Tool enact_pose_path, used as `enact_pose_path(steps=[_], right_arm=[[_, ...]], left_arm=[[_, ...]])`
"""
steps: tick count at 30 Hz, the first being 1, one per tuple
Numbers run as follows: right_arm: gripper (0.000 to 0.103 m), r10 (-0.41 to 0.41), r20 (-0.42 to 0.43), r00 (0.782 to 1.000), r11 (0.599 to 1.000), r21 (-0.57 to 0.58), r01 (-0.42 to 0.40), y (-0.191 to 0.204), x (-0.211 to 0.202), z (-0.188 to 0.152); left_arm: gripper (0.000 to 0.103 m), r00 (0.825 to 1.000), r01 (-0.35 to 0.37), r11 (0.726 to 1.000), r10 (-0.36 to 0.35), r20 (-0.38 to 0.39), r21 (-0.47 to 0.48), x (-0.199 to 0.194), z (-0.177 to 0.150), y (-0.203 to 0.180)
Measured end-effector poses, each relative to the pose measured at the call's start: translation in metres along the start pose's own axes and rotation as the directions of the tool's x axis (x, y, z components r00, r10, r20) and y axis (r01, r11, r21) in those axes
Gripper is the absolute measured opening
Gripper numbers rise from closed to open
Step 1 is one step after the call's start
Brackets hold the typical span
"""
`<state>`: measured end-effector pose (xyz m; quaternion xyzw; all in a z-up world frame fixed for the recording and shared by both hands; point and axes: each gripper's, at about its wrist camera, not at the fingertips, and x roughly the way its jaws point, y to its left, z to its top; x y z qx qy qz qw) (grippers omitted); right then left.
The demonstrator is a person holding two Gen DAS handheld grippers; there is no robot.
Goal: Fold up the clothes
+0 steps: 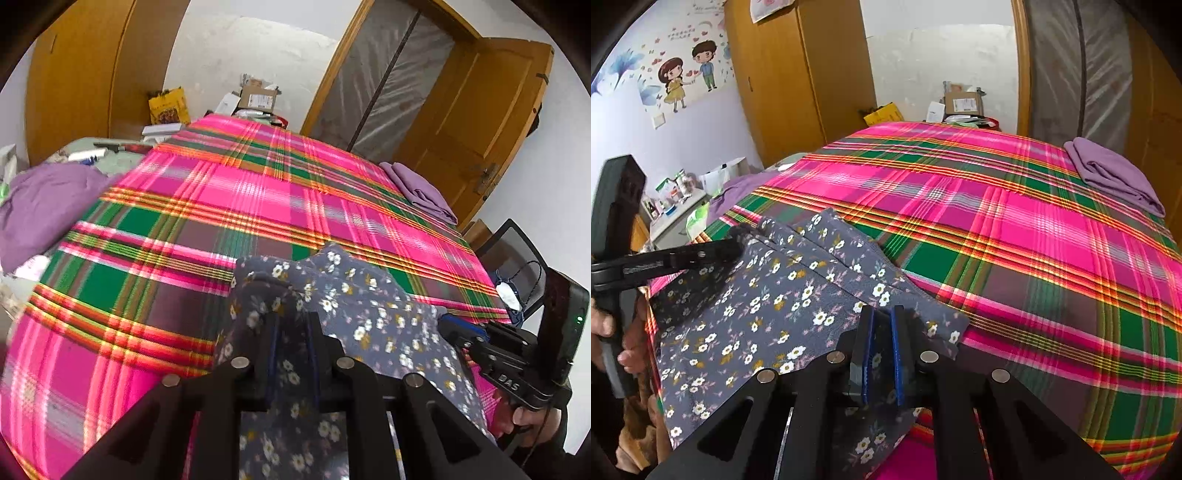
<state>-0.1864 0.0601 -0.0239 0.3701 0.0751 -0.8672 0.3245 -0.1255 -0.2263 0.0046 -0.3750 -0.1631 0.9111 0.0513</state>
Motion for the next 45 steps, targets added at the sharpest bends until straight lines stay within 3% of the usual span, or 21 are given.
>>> enact_pose_path(steps=[12, 14, 16, 18, 21, 25, 31, 35, 41, 45], right_arm=[[0.014, -0.026, 0.004, 1.000, 1.000, -0.010, 0.026, 0.002, 0.000, -0.001], [0.021, -0.045, 0.003, 0.999, 0.999, -0.002, 0.045, 0.001, 0.000, -0.001], [0.046, -0.076, -0.004, 0.997, 0.997, 0.030, 0.076, -0.005, 0.001, -0.001], [0.057, -0.067, -0.014, 0.998, 0.995, 0.078, 0.068, -0.015, 0.003, -0.002], [0.057, -0.007, -0.021, 1.000, 0.991, 0.137, 0.010, -0.029, 0.005, -0.004], [0.057, -0.045, -0.015, 0.999, 0.993, 0.108, 0.046, -0.023, 0.004, -0.004], [0.057, -0.034, -0.015, 0.999, 0.992, 0.118, 0.036, -0.025, 0.004, -0.005], [0.057, -0.010, 0.013, 1.000, 0.990, 0.138, 0.008, -0.027, -0.004, -0.008], [0.056, 0.116, 0.080, 0.990, 0.991, 0.057, -0.121, -0.008, -0.037, -0.029], [0.037, 0.201, 0.108, 0.974, 0.980, -0.036, -0.198, 0.011, -0.060, -0.042]], left_arm=[[0.015, 0.994, -0.107, 0.990, 0.107, 0.005, 0.087, 0.007, 0.025, -0.019], [0.015, 0.993, -0.121, 0.987, 0.120, 0.014, 0.105, 0.007, 0.027, -0.021], [0.016, 0.990, -0.141, 0.983, 0.141, 0.009, 0.116, 0.012, 0.023, -0.019], [0.016, 0.990, -0.140, 0.984, 0.141, -0.009, 0.109, 0.021, 0.019, -0.012], [0.016, 0.993, -0.113, 0.986, 0.111, 0.027, 0.125, 0.023, 0.011, -0.006], [0.016, 0.996, -0.080, 0.989, 0.075, 0.046, 0.124, 0.026, 0.008, -0.001], [0.013, 0.998, 0.056, 0.998, -0.055, 0.034, -0.031, 0.022, 0.015, 0.025], [0.013, 0.997, 0.050, 0.998, -0.048, 0.063, -0.042, -0.005, 0.011, 0.025], [0.013, 0.996, -0.005, 1.000, 0.004, 0.086, 0.010, -0.037, -0.011, 0.020], [0.013, 0.999, -0.028, 0.999, 0.027, 0.034, 0.027, -0.030, -0.032, 0.017]])
